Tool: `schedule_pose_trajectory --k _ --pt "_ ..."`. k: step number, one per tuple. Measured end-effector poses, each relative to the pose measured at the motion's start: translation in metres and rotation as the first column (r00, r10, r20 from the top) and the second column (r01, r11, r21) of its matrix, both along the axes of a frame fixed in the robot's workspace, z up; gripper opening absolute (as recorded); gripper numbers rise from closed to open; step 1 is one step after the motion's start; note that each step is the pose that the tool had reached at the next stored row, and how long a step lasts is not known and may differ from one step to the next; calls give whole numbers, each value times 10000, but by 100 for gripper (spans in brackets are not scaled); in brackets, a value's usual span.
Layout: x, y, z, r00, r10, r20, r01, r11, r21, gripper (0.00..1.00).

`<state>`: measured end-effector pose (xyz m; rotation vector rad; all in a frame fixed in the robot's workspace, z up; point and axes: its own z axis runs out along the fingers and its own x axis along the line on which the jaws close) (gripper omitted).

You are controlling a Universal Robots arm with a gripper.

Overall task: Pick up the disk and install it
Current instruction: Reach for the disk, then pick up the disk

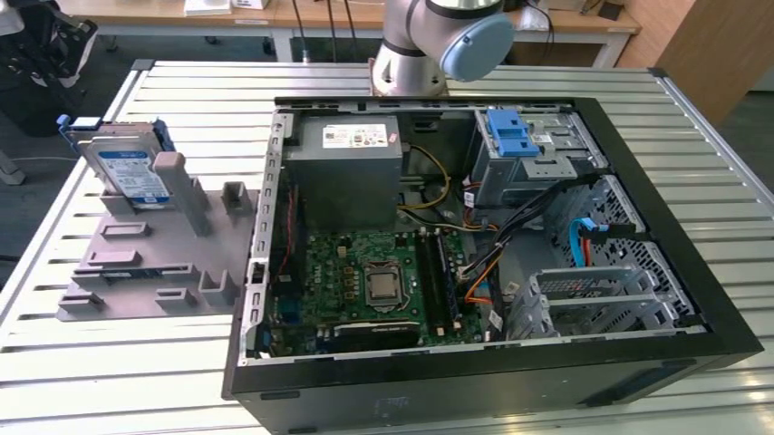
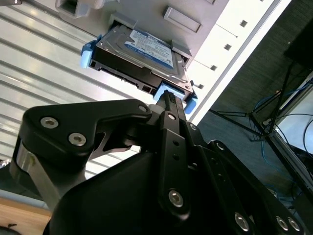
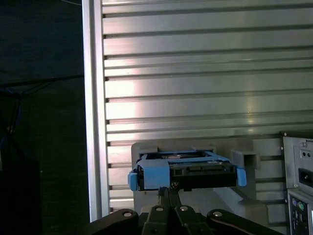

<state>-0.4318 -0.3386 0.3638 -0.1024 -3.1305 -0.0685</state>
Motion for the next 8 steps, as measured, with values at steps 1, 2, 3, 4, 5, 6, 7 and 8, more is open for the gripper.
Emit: schedule_pose_trajectory --k 1,2,3,4,5,6,7,8 --pt "0 0 0 10000 0 0 0 10000 0 11" --pt "-1 0 0 10000 0 0 0 10000 0 11" --pt "-1 0 0 10000 0 0 0 10000 0 11" --pt "-1 0 0 10000 0 0 0 10000 0 11" --pt "-1 0 0 10000 0 0 0 10000 0 11" --pt "-1 0 0 10000 0 0 0 10000 0 11" --pt "-2 0 0 10000 0 0 0 10000 0 11" --pt "-2 0 0 10000 1 0 -1 10000 0 11"
